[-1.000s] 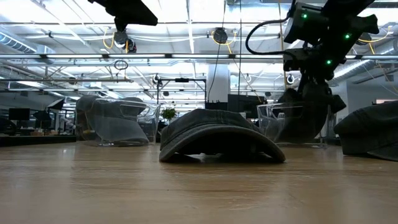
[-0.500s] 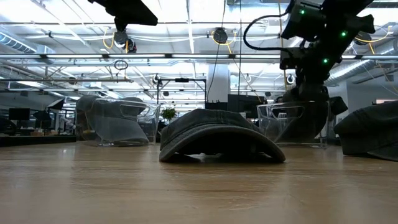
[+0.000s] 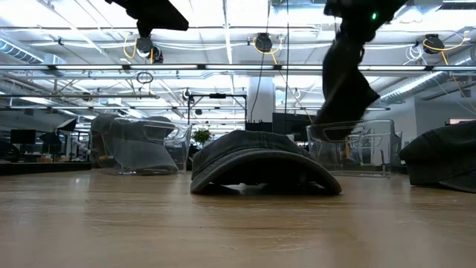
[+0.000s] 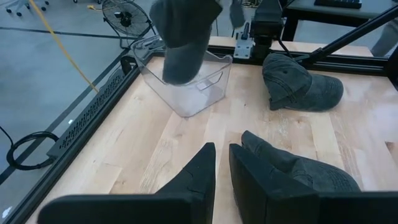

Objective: Pick & Place hat
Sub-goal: Put the left black cap into the right transparent bin

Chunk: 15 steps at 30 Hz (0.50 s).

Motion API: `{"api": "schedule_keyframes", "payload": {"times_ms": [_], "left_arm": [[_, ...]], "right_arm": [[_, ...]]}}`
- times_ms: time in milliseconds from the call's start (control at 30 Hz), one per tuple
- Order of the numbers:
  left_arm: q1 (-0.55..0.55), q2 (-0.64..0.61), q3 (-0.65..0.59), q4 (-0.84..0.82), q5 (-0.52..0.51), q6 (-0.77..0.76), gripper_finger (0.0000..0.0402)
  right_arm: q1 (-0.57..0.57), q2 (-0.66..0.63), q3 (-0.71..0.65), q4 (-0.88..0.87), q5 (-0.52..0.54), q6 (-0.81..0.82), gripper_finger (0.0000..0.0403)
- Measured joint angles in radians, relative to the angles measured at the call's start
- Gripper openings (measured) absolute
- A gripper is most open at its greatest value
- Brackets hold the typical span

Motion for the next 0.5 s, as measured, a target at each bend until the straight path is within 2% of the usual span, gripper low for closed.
{"api": "schedule_keyframes", "payload": {"times_ms": [67,133,300,500], "left_arm": [[0.000,0.000,0.000,0.000,0.000,0.000,0.0058],[0.000,0.000,0.000,0.000,0.000,0.000,0.0058],[0.000,0.000,0.000,0.000,0.000,0.000,0.0058],[0.000,0.000,0.000,0.000,0.000,0.000,0.0058]], "right_arm": [[0.005,-0.045,-0.001,0.069,-0.080,-0.067,0.0001],[-0.002,-0.090,-0.008,0.136,-0.208,-0.108,0.0001],[-0.084,-0.182,-0.011,0.154,-0.499,-0.081,0.0000],[-0.225,-0.238,-0.011,0.124,-0.993,-0.070,0.0000]]}}
